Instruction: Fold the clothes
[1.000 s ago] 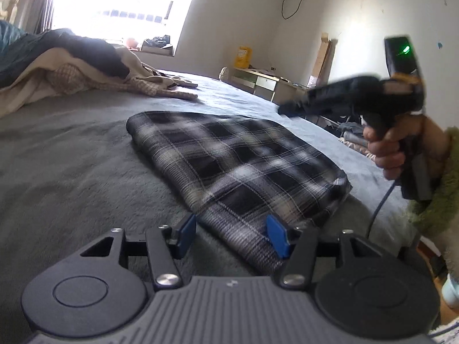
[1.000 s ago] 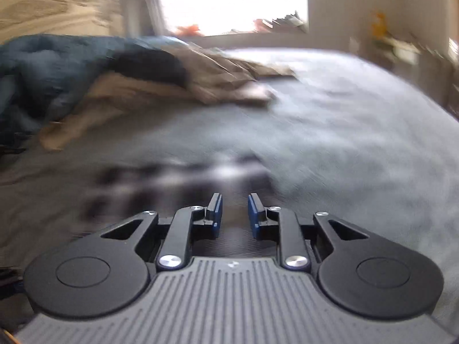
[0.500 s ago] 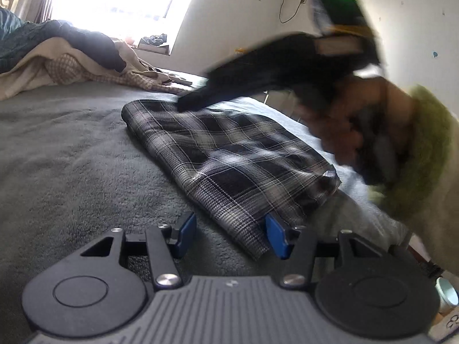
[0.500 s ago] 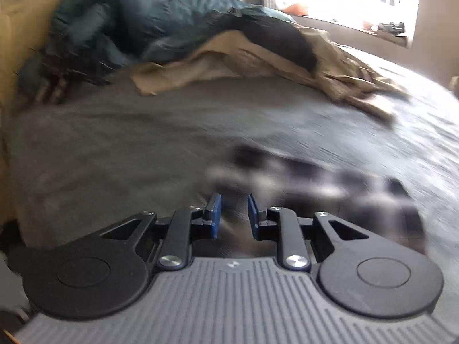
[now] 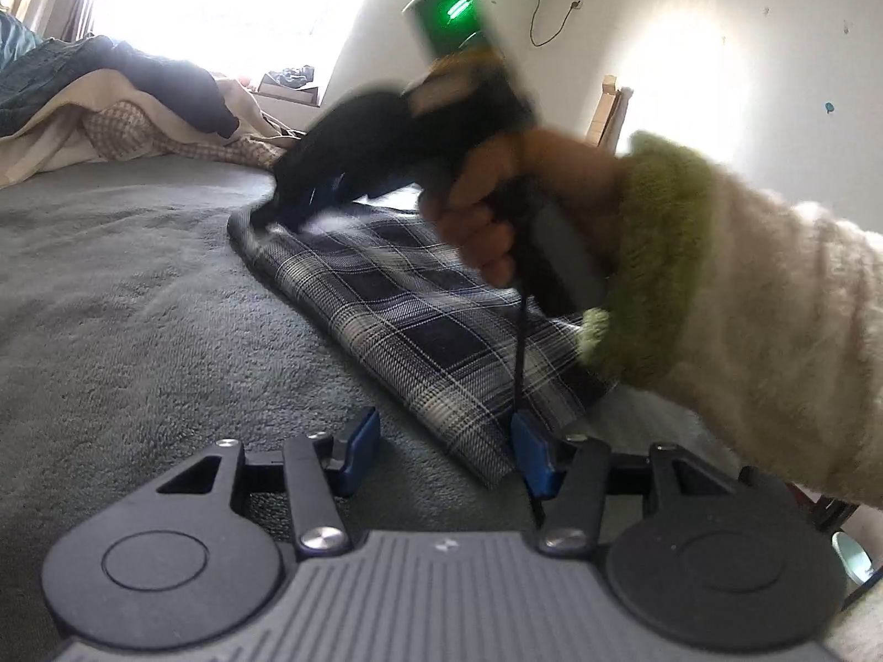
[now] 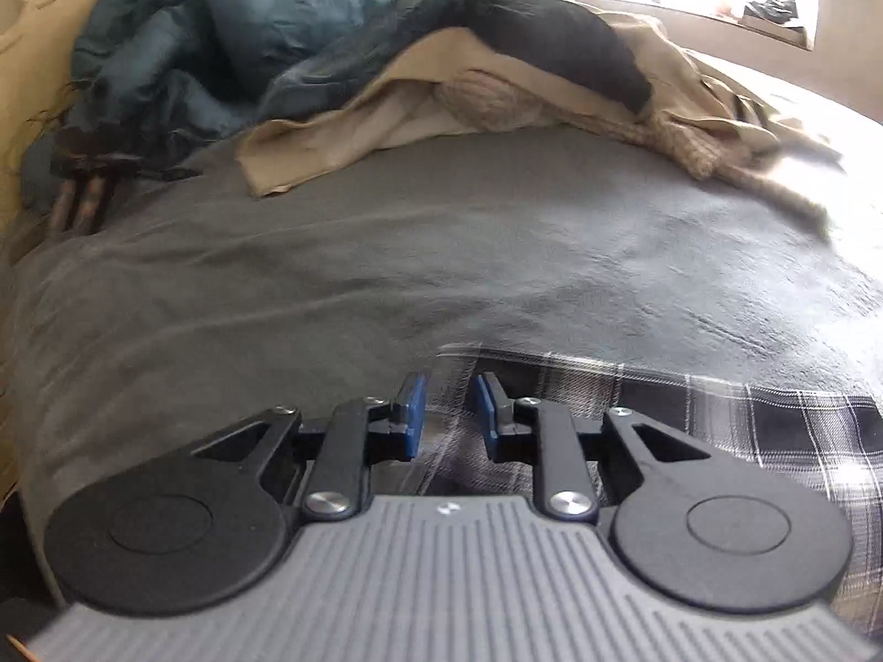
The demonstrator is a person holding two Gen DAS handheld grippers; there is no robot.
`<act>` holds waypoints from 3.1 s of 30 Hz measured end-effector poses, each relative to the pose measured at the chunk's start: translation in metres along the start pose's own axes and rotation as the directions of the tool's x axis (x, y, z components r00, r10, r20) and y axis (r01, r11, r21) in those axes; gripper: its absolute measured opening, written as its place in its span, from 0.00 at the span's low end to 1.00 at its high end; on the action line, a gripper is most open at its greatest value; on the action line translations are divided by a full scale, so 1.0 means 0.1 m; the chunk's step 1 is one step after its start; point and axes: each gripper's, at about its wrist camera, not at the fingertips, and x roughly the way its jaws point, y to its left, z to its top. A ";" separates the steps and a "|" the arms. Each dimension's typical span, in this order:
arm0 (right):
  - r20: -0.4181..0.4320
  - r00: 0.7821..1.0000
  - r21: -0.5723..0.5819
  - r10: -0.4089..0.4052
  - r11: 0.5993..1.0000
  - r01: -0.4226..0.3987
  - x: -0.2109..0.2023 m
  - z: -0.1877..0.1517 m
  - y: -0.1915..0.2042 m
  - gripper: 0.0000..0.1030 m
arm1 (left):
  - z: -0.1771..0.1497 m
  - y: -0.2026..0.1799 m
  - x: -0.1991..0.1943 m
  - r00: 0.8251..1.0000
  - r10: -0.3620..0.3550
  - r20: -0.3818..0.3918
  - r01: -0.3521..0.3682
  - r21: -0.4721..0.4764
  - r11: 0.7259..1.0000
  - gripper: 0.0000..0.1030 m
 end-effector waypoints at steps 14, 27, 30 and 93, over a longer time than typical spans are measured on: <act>0.073 0.993 0.151 -0.094 0.985 0.082 -1.61 -0.85 -0.77 0.25 | 0.16 -0.05 -0.07 0.999 0.039 -0.029 -0.040 -0.014 0.999 0.53; 0.260 0.951 0.470 -0.165 0.882 0.025 -2.28 -1.87 -1.33 0.26 | 0.41 -0.39 -0.02 0.982 0.183 -0.050 -0.175 0.140 0.975 0.53; 0.294 0.950 0.533 -0.107 0.843 -0.070 -2.27 -2.03 -1.34 0.26 | 0.42 -0.54 0.04 0.980 0.187 -0.063 -0.172 0.191 0.966 0.53; 0.144 0.902 0.106 -0.406 0.913 0.394 -1.63 -1.79 -0.37 0.29 | 0.53 -0.87 0.40 0.782 0.542 -0.308 -0.541 0.099 0.835 0.92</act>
